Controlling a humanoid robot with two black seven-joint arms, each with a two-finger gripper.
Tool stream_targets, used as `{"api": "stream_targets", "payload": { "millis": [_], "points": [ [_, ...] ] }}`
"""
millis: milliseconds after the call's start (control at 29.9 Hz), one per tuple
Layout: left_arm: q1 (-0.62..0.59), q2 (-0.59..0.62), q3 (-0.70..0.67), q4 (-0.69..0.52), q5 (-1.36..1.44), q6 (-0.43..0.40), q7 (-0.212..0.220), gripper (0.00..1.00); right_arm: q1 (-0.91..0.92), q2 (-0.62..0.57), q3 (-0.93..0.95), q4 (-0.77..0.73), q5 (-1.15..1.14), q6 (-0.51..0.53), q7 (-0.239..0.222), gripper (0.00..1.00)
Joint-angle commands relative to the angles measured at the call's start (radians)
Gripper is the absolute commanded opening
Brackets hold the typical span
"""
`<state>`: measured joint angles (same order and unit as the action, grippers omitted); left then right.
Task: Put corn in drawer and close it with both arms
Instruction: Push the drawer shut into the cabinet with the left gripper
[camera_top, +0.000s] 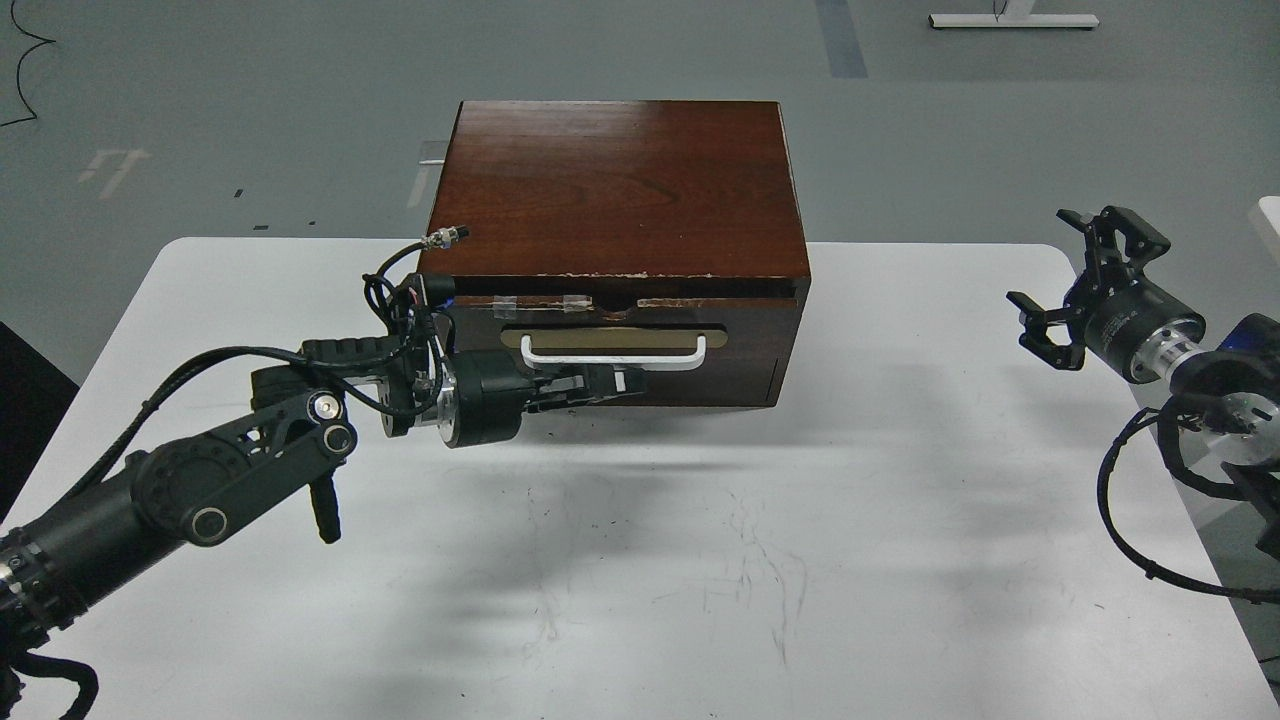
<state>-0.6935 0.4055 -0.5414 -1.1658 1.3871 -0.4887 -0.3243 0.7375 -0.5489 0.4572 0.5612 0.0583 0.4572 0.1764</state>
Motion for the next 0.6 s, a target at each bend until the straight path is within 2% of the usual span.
{"api": "stream_targets", "payload": {
  "millis": [0, 234, 334, 368, 401, 435, 535, 568],
  "points": [
    [-0.015, -0.008, -0.002, 0.023, 0.000, 0.000, -0.002, 0.07, -0.003, 0.000, 0.000, -0.001, 0.000, 0.000, 0.000, 1.00],
    [-0.034, -0.031, -0.002, 0.054, -0.002, 0.000, -0.004, 0.07, -0.004, 0.000, -0.002, -0.001, 0.000, 0.000, 0.000, 1.00],
    [-0.023, -0.045, 0.003, 0.043, -0.002, 0.000, -0.005, 0.28, -0.006, 0.000, -0.002, -0.001, 0.000, 0.000, 0.000, 1.00],
    [-0.017, -0.044, 0.017, 0.035, -0.006, 0.000, -0.005, 0.53, -0.006, 0.000, -0.002, -0.001, 0.000, 0.000, 0.000, 1.00],
    [-0.012, -0.030, 0.037, 0.017, -0.014, 0.000, -0.007, 0.74, -0.004, 0.000, -0.002, -0.001, 0.000, 0.000, 0.000, 1.00],
    [-0.009, -0.024, 0.044, 0.006, -0.022, 0.000, -0.009, 0.77, -0.004, 0.000, -0.002, -0.001, 0.000, 0.000, 0.000, 1.00],
    [0.023, 0.016, 0.049, -0.049, -0.112, 0.000, -0.016, 0.99, -0.004, 0.000, -0.002, -0.001, 0.000, 0.000, 0.000, 1.00],
    [0.035, 0.053, 0.049, -0.092, -0.191, 0.000, -0.021, 0.99, -0.004, 0.000, -0.002, -0.001, -0.002, 0.000, 0.000, 1.00]
  ]
}}
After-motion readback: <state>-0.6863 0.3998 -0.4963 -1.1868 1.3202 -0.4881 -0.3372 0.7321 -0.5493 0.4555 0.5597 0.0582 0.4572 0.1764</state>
